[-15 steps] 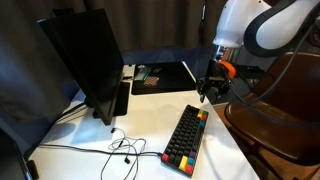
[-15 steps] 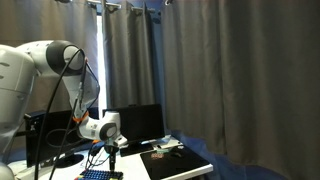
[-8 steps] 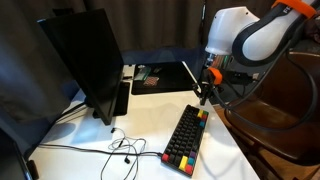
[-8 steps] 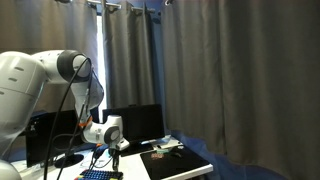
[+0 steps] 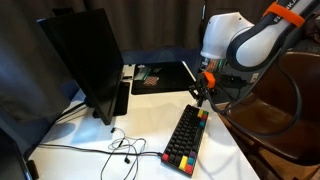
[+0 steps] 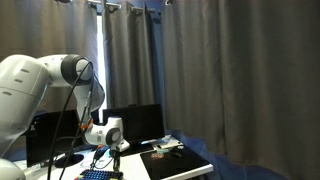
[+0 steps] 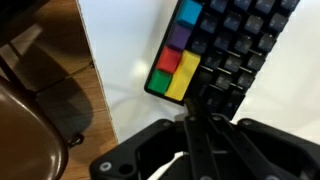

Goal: Press the third key in the right most column on the keyboard

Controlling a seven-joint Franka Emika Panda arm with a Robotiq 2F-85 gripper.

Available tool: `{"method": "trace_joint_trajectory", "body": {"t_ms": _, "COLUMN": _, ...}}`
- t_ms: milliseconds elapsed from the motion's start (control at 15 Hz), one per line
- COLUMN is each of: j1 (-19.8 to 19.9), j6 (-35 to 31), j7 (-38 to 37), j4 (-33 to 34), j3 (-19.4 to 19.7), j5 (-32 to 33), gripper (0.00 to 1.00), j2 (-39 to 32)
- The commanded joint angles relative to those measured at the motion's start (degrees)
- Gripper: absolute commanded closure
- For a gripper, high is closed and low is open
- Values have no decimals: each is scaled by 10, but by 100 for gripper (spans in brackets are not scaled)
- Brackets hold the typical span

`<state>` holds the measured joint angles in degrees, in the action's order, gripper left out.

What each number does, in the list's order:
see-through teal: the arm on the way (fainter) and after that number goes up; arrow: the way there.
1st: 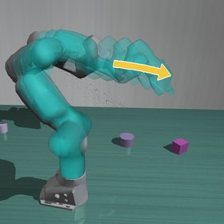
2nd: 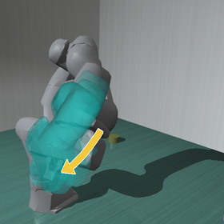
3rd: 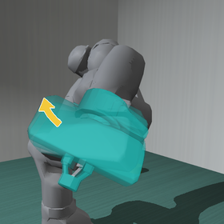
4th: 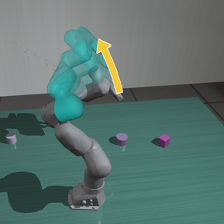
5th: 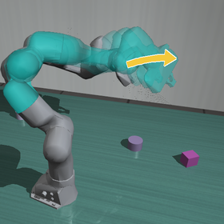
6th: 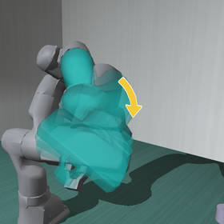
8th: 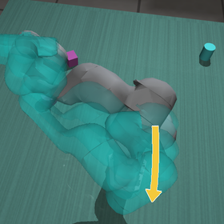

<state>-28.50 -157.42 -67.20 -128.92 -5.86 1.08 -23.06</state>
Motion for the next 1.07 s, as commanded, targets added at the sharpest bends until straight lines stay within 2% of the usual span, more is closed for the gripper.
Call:
{"method": "trace_joint_trajectory", "body": {"t_ms": 0, "j1": -19, "j6": -5, "j7": -38, "j4": 19, "j3": 17, "j5": 19, "gripper": 94, "j2": -19}}
{"method": "trace_joint_trajectory", "body": {"t_ms": 1000, "j1": -28, "j6": -3, "j7": -66, "j4": 43, "j3": 25, "j5": 16, "gripper": 95, "j2": -46}}
